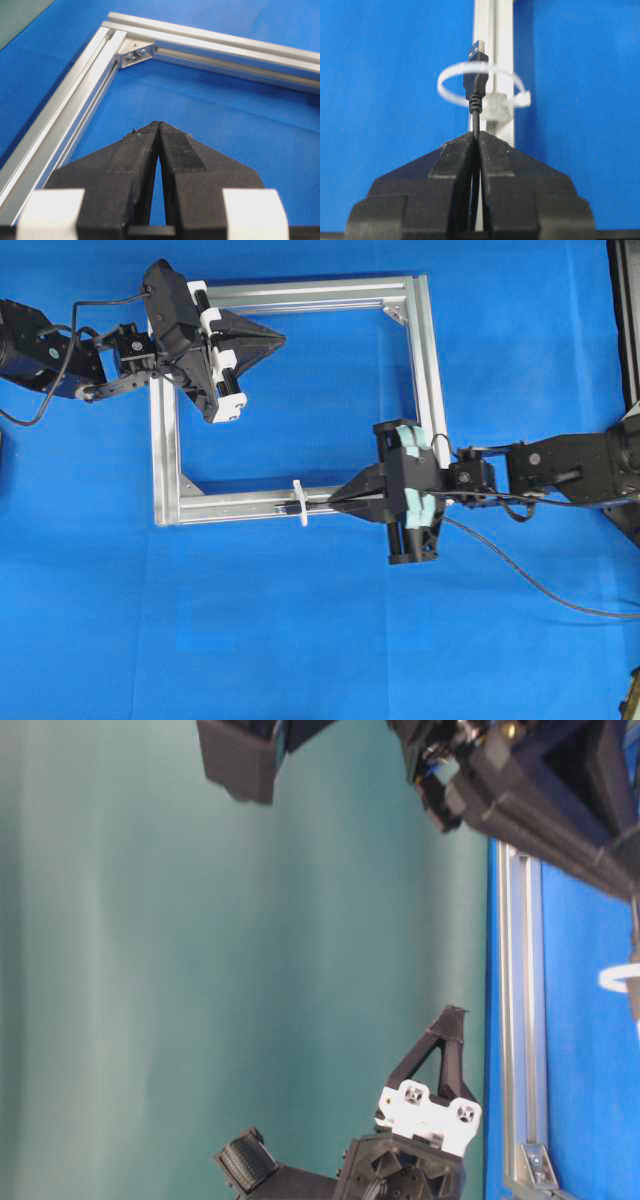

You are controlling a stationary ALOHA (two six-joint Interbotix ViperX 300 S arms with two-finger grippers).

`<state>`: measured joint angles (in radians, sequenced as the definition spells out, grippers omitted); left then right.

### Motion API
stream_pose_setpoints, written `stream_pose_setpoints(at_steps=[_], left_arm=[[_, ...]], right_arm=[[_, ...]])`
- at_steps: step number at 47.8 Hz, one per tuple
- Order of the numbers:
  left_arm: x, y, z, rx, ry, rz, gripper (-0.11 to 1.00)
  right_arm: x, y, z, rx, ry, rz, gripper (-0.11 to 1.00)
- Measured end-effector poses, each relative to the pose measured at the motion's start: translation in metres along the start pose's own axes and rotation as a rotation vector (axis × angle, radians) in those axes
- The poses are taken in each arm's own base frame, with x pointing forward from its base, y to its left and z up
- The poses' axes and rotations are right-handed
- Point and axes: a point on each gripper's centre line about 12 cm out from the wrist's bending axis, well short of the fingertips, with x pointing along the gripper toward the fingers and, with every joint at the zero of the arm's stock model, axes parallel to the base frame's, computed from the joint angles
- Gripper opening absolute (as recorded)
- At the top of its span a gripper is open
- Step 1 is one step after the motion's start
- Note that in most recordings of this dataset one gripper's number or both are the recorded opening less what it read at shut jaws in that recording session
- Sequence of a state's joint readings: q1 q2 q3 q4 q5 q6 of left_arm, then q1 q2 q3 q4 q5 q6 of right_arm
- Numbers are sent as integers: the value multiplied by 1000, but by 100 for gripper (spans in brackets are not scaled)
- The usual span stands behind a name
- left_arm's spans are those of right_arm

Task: Insert the wire through the string loop located in the center.
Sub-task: 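Push the USB plug through the white zip-tie loop with the right gripper, then move the left gripper to the plug emerging beyond the loop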

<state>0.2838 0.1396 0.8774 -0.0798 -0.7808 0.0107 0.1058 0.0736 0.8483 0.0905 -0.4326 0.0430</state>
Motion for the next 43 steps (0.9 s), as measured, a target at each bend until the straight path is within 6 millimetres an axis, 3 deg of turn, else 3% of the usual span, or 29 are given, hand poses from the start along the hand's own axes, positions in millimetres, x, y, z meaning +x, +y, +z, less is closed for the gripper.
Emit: stream_pose_setpoints(at_steps=[12, 43], left_arm=[[0, 0, 1, 0, -6, 0, 0], [0, 0, 1, 0, -6, 0, 0]], right_arm=[[17, -1, 5, 4, -5, -6, -2], [18, -2, 5, 4, -5, -6, -2]])
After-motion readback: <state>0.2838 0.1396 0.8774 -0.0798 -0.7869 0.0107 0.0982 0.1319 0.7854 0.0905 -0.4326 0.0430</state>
